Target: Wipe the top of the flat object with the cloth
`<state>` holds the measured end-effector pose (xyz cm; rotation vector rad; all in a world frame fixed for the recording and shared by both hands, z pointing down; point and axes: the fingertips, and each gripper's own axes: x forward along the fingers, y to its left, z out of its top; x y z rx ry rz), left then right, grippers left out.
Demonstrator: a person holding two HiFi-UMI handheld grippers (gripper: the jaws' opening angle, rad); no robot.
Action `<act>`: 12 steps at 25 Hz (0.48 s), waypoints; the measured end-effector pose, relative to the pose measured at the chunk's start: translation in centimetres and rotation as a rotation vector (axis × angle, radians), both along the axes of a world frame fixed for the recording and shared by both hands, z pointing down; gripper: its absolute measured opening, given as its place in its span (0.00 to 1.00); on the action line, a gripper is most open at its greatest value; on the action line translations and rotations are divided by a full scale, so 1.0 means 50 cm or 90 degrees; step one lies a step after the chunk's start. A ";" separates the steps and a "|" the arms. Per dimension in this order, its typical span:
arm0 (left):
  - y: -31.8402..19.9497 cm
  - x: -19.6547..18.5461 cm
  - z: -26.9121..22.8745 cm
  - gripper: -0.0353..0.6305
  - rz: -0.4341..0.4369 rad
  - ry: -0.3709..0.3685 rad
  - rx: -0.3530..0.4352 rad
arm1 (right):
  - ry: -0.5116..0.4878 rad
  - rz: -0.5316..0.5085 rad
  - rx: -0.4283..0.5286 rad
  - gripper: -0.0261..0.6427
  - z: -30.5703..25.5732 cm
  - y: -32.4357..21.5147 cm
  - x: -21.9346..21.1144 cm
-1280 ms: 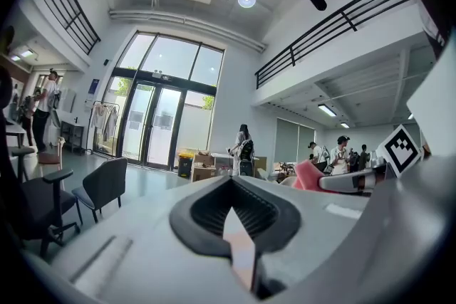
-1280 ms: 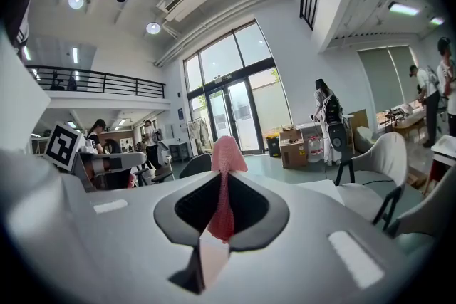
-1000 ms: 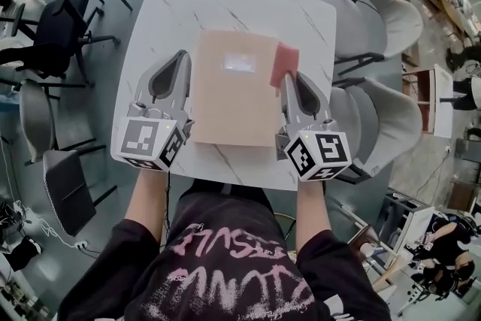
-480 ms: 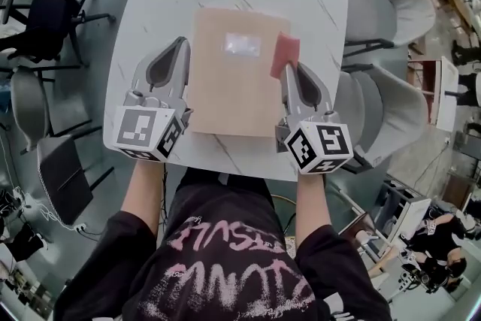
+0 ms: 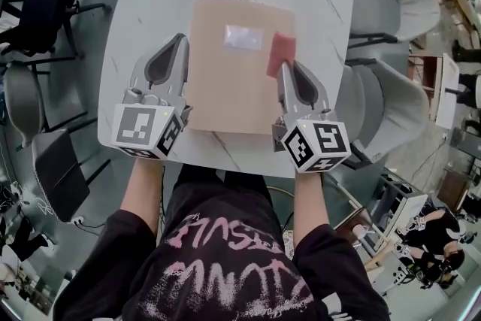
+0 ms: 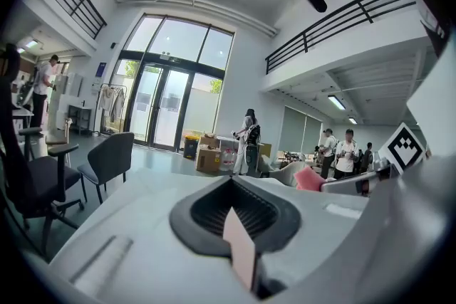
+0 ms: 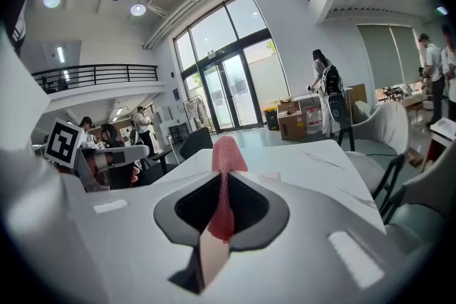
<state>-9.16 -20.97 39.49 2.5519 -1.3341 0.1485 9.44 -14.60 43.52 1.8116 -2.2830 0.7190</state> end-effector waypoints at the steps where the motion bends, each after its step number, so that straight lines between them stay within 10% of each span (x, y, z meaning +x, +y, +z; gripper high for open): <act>1: -0.001 -0.001 0.000 0.05 0.000 0.001 0.001 | 0.001 -0.002 0.000 0.11 -0.001 -0.003 -0.003; 12: -0.002 -0.032 0.003 0.05 -0.025 0.000 -0.003 | -0.017 -0.064 -0.009 0.11 -0.002 -0.065 -0.111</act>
